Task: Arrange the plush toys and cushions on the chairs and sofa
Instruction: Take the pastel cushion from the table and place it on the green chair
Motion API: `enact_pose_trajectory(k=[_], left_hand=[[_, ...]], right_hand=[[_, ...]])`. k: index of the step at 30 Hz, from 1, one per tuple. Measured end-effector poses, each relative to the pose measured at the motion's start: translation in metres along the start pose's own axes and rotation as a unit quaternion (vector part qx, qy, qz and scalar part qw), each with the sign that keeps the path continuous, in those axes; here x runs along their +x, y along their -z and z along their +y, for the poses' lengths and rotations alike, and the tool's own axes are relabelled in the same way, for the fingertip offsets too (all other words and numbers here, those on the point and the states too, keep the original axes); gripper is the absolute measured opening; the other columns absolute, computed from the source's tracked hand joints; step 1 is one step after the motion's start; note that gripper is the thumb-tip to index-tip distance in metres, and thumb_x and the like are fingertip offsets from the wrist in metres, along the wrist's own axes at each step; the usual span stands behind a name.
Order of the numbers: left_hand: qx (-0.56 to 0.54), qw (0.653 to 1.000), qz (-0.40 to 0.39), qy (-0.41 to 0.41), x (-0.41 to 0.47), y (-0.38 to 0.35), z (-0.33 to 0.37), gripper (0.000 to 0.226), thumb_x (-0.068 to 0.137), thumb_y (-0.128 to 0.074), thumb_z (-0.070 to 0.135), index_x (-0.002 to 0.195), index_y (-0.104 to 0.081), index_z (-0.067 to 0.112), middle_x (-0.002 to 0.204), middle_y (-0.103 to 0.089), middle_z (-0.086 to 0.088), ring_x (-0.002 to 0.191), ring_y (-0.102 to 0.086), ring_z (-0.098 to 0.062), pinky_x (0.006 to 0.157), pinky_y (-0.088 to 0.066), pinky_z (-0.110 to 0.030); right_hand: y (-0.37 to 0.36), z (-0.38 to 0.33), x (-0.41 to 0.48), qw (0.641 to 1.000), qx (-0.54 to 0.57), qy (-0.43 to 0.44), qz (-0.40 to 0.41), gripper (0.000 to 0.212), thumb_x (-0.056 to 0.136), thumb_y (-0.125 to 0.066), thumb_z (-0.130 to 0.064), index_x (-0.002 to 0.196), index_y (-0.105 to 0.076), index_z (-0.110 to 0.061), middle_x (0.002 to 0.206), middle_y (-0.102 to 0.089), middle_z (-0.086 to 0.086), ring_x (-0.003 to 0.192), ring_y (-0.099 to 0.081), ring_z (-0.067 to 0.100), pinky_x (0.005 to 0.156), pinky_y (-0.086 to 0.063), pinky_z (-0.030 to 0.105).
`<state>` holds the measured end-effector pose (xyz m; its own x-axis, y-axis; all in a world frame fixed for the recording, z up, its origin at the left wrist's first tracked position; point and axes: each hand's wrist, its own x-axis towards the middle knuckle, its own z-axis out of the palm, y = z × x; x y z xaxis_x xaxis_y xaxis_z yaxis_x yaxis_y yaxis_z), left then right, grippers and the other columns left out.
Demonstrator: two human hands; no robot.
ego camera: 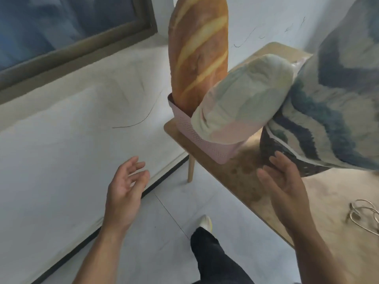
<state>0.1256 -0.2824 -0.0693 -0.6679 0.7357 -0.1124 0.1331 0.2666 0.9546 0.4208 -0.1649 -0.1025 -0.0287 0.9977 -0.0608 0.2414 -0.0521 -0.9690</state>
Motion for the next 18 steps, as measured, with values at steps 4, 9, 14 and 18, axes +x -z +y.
enact_pose_trajectory(k=[4, 9, 14, 18], left_hand=[[0.038, 0.997, -0.067, -0.014, 0.082, -0.033, 0.016, 0.044, 0.095, -0.070, 0.031, 0.136, -0.055, 0.036, 0.128, -0.065, 0.020, 0.113, -0.066, 0.001, 0.102, -0.054, -0.040], [0.060, 0.985, -0.142, -0.072, 0.198, -0.058, 0.060, 0.049, 0.090, -0.070, 0.036, 0.136, -0.051, 0.035, 0.132, -0.061, 0.020, 0.118, -0.063, 0.000, 0.093, -0.051, -0.023], [0.151, 0.967, -0.185, -0.095, 0.284, -0.094, 0.052, 0.058, 0.096, -0.069, 0.036, 0.147, -0.041, 0.033, 0.154, -0.043, 0.005, 0.130, -0.046, -0.010, 0.102, -0.047, -0.034], [0.191, 0.936, -0.275, -0.112, 0.328, -0.113, 0.037, 0.079, 0.093, -0.069, 0.043, 0.157, -0.024, 0.036, 0.167, -0.022, 0.005, 0.150, -0.033, -0.023, 0.112, -0.041, -0.042]], right_hand=[[-0.040, -0.010, 0.067, 0.997, 0.013, -0.044, 0.056, 0.102, 0.078, -0.074, -0.056, 0.162, -0.025, -0.025, 0.164, -0.035, -0.005, 0.143, -0.045, 0.012, 0.100, -0.043, 0.020], [-0.075, -0.049, 0.137, 0.991, 0.062, -0.044, 0.106, 0.138, 0.046, -0.074, -0.091, 0.161, -0.013, -0.045, 0.163, -0.029, -0.017, 0.144, -0.039, 0.006, 0.113, -0.038, 0.031], [-0.103, -0.064, 0.169, 0.989, 0.069, -0.049, 0.121, 0.144, 0.034, -0.083, -0.086, 0.154, -0.011, -0.054, 0.157, -0.034, -0.021, 0.140, -0.044, 0.005, 0.112, -0.042, 0.032], [-0.129, -0.066, 0.174, 0.969, 0.084, -0.070, 0.220, 0.131, 0.045, -0.090, -0.070, 0.155, -0.026, -0.042, 0.149, -0.050, -0.016, 0.132, -0.055, 0.006, 0.109, -0.048, 0.039]])
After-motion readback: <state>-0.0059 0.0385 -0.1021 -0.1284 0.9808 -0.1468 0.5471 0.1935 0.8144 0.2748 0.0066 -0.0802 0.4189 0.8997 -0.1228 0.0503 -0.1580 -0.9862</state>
